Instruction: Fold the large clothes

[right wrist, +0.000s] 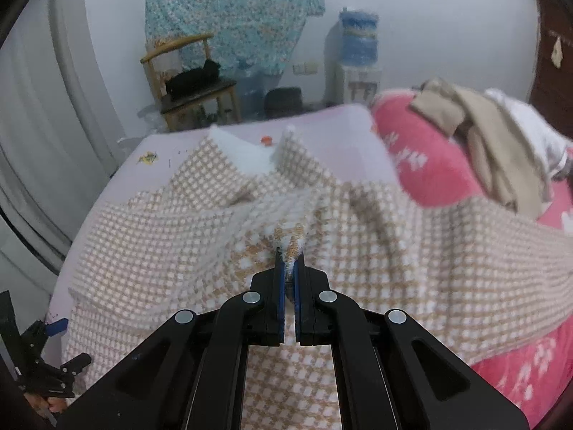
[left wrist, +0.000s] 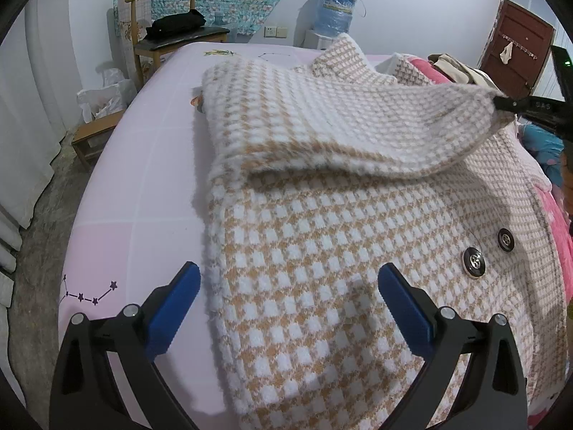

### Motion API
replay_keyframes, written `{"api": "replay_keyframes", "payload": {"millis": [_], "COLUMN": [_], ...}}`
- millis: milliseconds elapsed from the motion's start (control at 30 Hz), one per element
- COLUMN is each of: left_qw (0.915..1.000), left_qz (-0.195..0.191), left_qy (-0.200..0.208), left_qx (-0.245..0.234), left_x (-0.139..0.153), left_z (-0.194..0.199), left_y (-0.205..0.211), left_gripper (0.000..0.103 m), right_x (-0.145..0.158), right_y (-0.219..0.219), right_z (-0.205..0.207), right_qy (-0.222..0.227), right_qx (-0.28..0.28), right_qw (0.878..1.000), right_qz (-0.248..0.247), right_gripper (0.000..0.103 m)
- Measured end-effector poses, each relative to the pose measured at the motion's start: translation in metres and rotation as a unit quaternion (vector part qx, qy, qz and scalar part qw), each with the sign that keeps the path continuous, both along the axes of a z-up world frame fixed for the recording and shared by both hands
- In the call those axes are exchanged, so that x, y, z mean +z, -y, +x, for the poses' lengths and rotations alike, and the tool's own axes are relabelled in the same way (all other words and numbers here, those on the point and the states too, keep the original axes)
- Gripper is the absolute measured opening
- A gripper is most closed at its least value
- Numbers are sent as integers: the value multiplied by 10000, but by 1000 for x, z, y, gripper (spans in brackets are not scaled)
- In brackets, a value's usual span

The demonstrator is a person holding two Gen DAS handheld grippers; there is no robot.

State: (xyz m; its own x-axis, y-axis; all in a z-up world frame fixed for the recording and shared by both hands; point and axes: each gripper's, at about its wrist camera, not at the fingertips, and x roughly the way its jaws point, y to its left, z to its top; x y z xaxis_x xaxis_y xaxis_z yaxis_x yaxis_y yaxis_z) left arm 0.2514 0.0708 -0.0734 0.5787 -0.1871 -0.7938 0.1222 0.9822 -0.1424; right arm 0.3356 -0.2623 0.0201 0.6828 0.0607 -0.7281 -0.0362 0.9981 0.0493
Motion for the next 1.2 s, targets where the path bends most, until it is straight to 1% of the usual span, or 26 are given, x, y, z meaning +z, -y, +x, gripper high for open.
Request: {"api": "replay_keyframes", "payload": {"millis": [100, 167, 233, 300, 367, 400, 433, 467, 533, 567, 600, 667, 700, 733, 767, 800, 900, 933, 1000, 1100, 1133, 1200], "left_qw": [10000, 10000, 10000, 10000, 10000, 10000, 10000, 10000, 10000, 10000, 10000, 10000, 10000, 10000, 10000, 10000, 10000, 10000, 10000, 9999, 9998, 9988], "left_qz": [-10, -17, -24, -14, -9, -6, -7, -12, -13, -15, -15, -8, 4, 9, 20, 22, 15, 15, 13, -73, -152, -478], "left_qy": [1, 6, 6, 2, 13, 17, 16, 10, 9, 11, 13, 14, 18, 30, 33, 36, 43, 43, 52, 69, 60, 29], "left_qx": [-4, -6, -9, -3, -7, -8, -8, -7, -3, -3, -4, -9, -8, -24, -26, -27, -34, -37, -38, -51, -61, -59], "left_x": [0, 0, 1, 1, 0, 0, 1, 1, 1, 1, 0, 0, 0, 0, 0, 0, 0, 1, 2, 3, 4, 10], "left_z": [0, 1, 1, 1, 0, 0, 1, 1, 1, 1, 1, 1, 1, 1, 1, 1, 0, 1, 1, 0, 0, -2], "left_y": [0, 0, -1, 0, -1, -1, -1, -1, 0, 0, 0, 0, 0, 0, 0, -1, 0, 0, 0, -3, -5, -15], "left_gripper": [98, 98, 98, 98, 98, 98, 98, 98, 98, 98, 98, 98, 98, 98, 98, 98, 98, 98, 98, 98, 98, 98], "right_x": [1, -12, -31, -43, -59, -64, -67, -66, -58, -54, -53, -58, -62, -69, -74, -74, -58, -55, -55, -73, -78, -74], "right_y": [5, 11, 20, 24, 31, 33, 36, 40, 46, 47, 48, 48, 46, 43, 41, 38, 20, 18, 16, 19, 21, 20], "right_z": [-2, 1, 7, 11, 18, 21, 24, 24, 25, 26, 27, 34, 37, 40, 42, 41, 28, 24, 20, 24, 25, 23], "right_qy": [32, -135, -373, -590, -971, -1118, -1265, -1294, -1228, -1185, -1182, -1309, -1372, -1461, -1519, -1488, -1045, -973, -918, -1095, -1096, -984], "right_qx": [-68, -154, -241, -248, -250, -230, -229, -228, -178, -157, -138, -158, -169, -185, -173, -161, -128, -148, -216, -332, -382, -430], "right_qw": [9999, 9996, 9987, 9977, 9949, 9934, 9917, 9912, 9912, 9912, 9910, 9894, 9889, 9884, 9879, 9885, 9937, 9942, 9943, 9921, 9919, 9932], "right_qz": [-87, -205, -264, -227, -111, -61, 37, 169, 471, 562, 614, 613, 540, 368, 252, 192, -379, -442, -487, -519, -511, -457], "right_gripper": [2, 2, 2, 2, 3, 10, 15, 20, 48, 51, 51, 51, 46, 17, 11, 10, 8, 8, 8, 8, 8, 9]}}
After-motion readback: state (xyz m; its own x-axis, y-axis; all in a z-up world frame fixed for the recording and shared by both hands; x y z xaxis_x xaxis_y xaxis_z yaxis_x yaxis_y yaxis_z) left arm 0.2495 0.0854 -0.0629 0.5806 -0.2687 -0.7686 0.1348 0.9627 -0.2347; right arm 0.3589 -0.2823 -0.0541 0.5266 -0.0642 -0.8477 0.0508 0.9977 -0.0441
